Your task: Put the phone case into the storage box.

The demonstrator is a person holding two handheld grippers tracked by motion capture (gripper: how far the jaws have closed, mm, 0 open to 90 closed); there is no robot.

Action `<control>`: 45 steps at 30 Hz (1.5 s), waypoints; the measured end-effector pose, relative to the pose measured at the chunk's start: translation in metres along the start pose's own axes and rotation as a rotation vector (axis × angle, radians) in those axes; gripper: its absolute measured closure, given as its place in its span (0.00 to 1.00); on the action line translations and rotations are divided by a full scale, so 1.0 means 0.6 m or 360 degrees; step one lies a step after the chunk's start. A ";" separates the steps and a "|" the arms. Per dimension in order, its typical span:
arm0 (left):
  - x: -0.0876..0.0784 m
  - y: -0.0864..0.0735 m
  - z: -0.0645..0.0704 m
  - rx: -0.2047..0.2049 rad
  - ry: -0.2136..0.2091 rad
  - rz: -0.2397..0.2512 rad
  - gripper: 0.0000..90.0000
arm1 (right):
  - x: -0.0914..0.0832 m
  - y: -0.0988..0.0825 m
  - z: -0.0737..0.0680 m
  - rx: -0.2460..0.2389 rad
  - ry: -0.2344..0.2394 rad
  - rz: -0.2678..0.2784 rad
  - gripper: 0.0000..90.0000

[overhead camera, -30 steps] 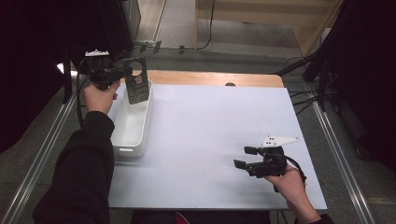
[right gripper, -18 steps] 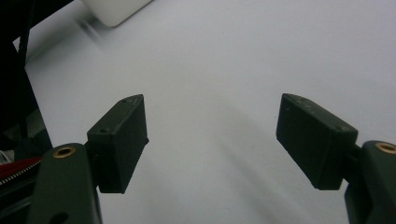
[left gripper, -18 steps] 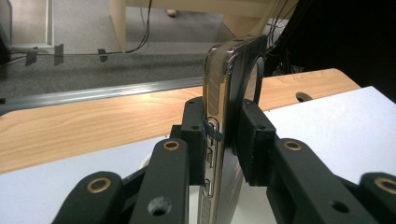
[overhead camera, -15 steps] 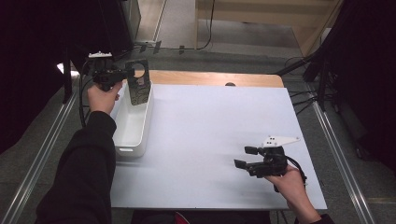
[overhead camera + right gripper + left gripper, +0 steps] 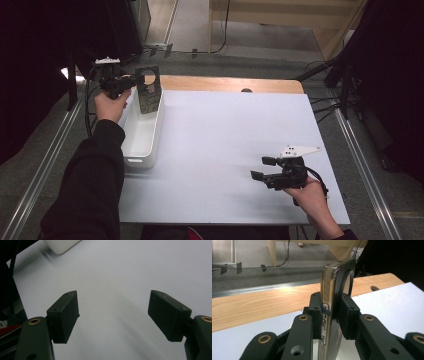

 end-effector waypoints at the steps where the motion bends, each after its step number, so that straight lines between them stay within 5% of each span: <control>1: 0.003 -0.003 -0.001 0.0019 0.0008 -0.0013 0.82 | 0.000 0.000 0.001 -0.0001 -0.0002 -0.0001 0.27; 35: 0.024 -0.018 -0.021 0.0042 0.0043 -0.0033 0.78 | 0.001 -0.001 0.001 0.0005 0.0003 -0.0008 0.27; 45: 0.024 -0.017 -0.029 0.0005 0.0067 -0.0022 0.57 | 0.001 -0.001 0.001 0.0011 0.0000 -0.0007 0.27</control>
Point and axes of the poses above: each handheld gripper's, and its own axes: x roughly forward along the jaws, y roughly out of its top, z roughly to its right, the point moved 7 cm from there along x, roughly forward along the jaws, and after that the axes turned 3 degrees about -z, right-handed, at the moved point
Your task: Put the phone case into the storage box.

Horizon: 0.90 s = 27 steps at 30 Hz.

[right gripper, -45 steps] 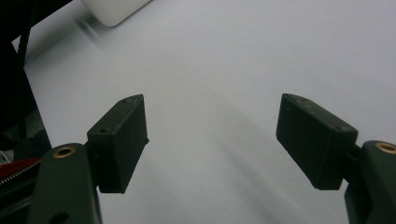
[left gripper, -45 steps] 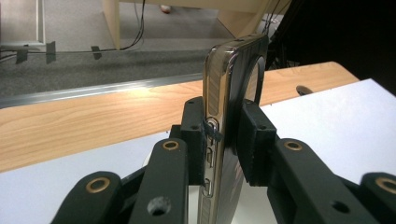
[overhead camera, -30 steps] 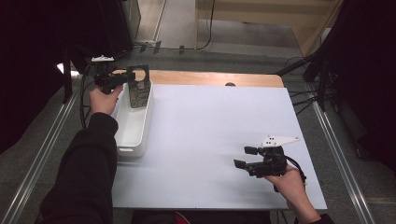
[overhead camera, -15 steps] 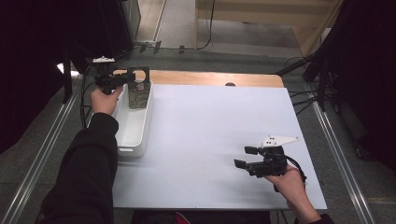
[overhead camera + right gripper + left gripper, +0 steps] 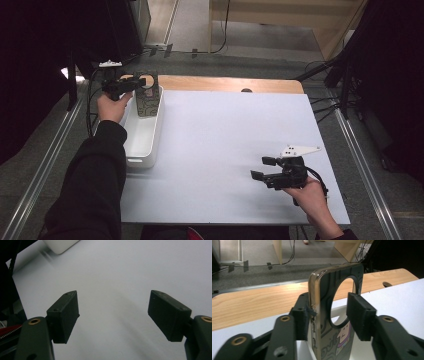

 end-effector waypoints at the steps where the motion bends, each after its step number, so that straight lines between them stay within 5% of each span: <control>1: -0.001 0.001 -0.001 -0.0003 0.0001 0.0007 0.57 | 0.000 0.000 0.000 -0.0005 0.0000 0.0000 0.27; 9: -0.004 0.002 -0.006 -0.0030 0.0018 0.0015 0.34 | 0.000 0.000 0.000 -0.0004 0.0004 0.0000 0.27; 27: -0.055 -0.004 0.005 -0.0068 -0.0018 -0.0045 0.34 | 0.000 -0.002 0.000 0.0008 -0.0005 -0.0016 0.27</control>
Point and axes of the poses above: each handheld gripper's, and its own axes: x roughly forward along the jaws, y roughly out of its top, z roughly to its right, the point moved 7 cm from there along x, roughly forward along the jaws, and after that the axes turned 3 degrees about -z, right-handed, at the moved point
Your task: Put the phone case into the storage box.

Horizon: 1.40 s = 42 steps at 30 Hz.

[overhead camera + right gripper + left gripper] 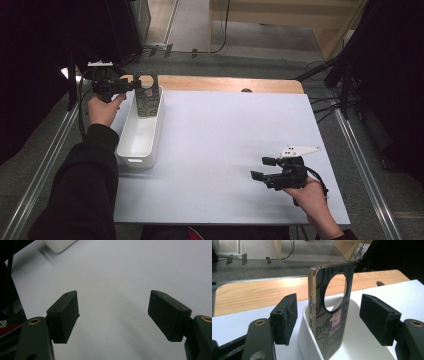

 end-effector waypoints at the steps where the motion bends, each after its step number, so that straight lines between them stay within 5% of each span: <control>1: 0.000 0.000 0.000 0.0000 0.0000 0.0000 0.34 | 0.000 0.000 0.000 -0.0002 -0.0001 -0.0001 0.27; 14: -0.056 0.012 0.045 0.0039 -0.0105 0.0007 0.34 | 0.004 0.000 0.001 -0.0003 -0.0008 -0.0014 0.27; 42: -0.060 0.007 0.168 0.0225 -0.0391 -0.0039 0.34 | 0.003 -0.001 0.004 0.0008 -0.0012 -0.0013 0.27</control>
Point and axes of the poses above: each handheld gripper's, and its own axes: x roughly forward along the jaws, y roughly out of its top, z roughly to its right, the point moved 7 cm from there along x, roughly forward along the jaws, and after that the axes turned 3 degrees about -z, right-handed, at the moved point
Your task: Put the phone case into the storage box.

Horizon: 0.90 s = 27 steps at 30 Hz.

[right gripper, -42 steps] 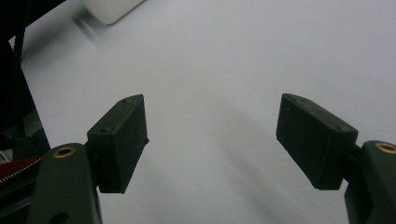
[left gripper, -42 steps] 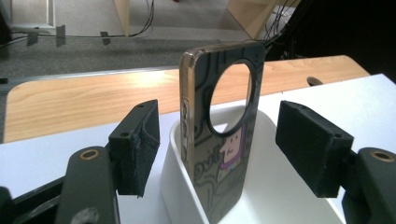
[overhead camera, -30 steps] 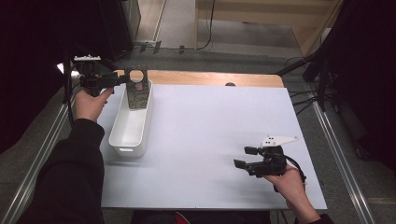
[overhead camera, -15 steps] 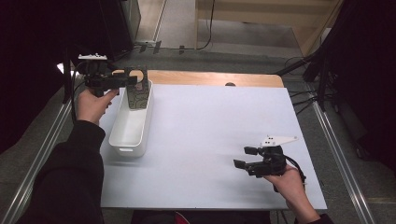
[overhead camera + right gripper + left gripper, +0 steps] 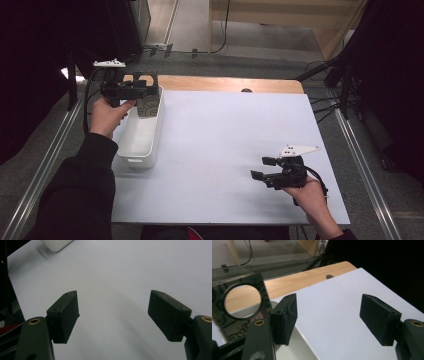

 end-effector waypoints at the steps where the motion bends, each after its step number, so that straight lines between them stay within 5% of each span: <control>1: 0.001 -0.002 0.003 0.0005 -0.0008 -0.0004 0.34 | 0.000 0.000 0.000 0.0001 0.0001 -0.0001 0.27; 27: 0.007 -0.068 0.087 0.0135 -0.0128 -0.0127 0.34 | 0.000 -0.001 0.000 0.0005 -0.0014 -0.0007 0.27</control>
Point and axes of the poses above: each handheld gripper's, and its own axes: x roughly forward along the jaws, y roughly out of its top, z roughly to its right, the point moved 7 cm from there along x, roughly forward along the jaws, and after that the axes turned 3 degrees about -z, right-handed, at the moved point
